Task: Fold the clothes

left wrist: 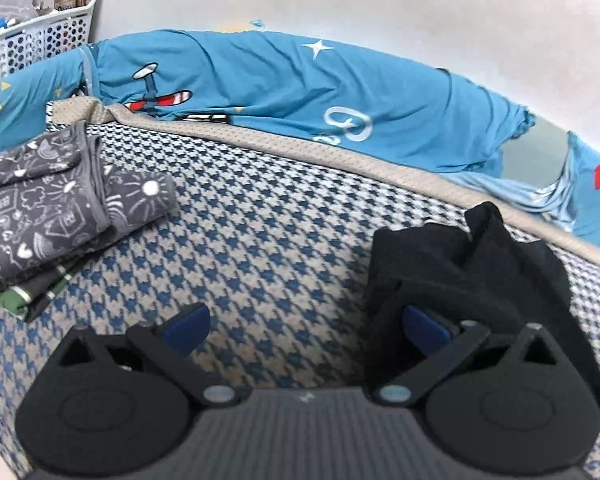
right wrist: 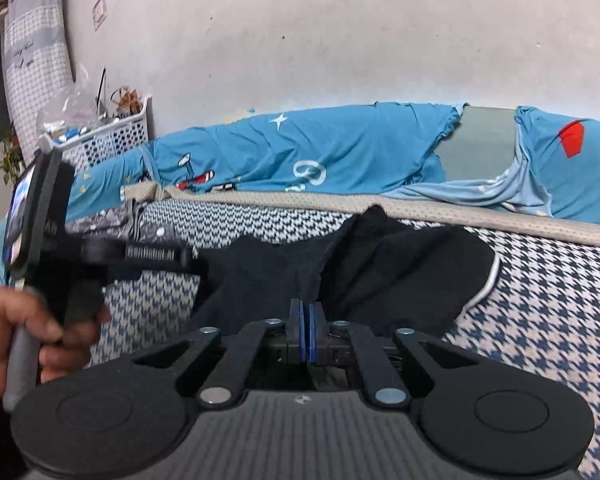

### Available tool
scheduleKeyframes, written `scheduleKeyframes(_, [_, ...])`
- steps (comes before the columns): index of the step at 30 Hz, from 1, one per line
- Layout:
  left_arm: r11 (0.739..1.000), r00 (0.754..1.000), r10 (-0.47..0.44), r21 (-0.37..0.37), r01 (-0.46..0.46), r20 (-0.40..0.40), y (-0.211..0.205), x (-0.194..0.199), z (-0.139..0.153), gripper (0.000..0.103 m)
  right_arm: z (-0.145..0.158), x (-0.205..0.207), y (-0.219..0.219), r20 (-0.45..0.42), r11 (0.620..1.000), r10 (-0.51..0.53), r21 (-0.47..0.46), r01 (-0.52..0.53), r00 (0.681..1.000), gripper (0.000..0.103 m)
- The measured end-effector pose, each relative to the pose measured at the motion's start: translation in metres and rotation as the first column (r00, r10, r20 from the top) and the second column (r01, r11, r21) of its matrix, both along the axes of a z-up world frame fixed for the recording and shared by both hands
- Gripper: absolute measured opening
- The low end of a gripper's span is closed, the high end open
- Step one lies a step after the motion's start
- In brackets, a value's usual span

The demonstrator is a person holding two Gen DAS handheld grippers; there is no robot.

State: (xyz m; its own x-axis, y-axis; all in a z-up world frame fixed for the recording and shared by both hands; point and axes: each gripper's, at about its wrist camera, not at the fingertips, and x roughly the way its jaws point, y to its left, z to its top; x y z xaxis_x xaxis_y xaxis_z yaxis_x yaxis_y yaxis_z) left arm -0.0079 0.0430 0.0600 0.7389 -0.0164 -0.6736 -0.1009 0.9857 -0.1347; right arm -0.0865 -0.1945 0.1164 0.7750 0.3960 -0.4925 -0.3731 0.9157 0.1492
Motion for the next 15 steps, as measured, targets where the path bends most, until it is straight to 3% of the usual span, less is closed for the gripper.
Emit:
scheduleKeyframes(6, [0.999,0.999,-0.044,-0.029,0.045,0.026,-0.011,-0.002,0.004,0.103,-0.015,-0.019,-0.001,-0.048,0.998,0.054,-0.035,-0.055,0.997,0.004])
scheduleKeyframes(15, [0.994,0.994,-0.111,-0.004,0.111,0.022,-0.041,0.003,-0.004,0.103,-0.044,-0.034,0.01,-0.15,0.979,0.164,-0.098,-0.18,0.975,0.003])
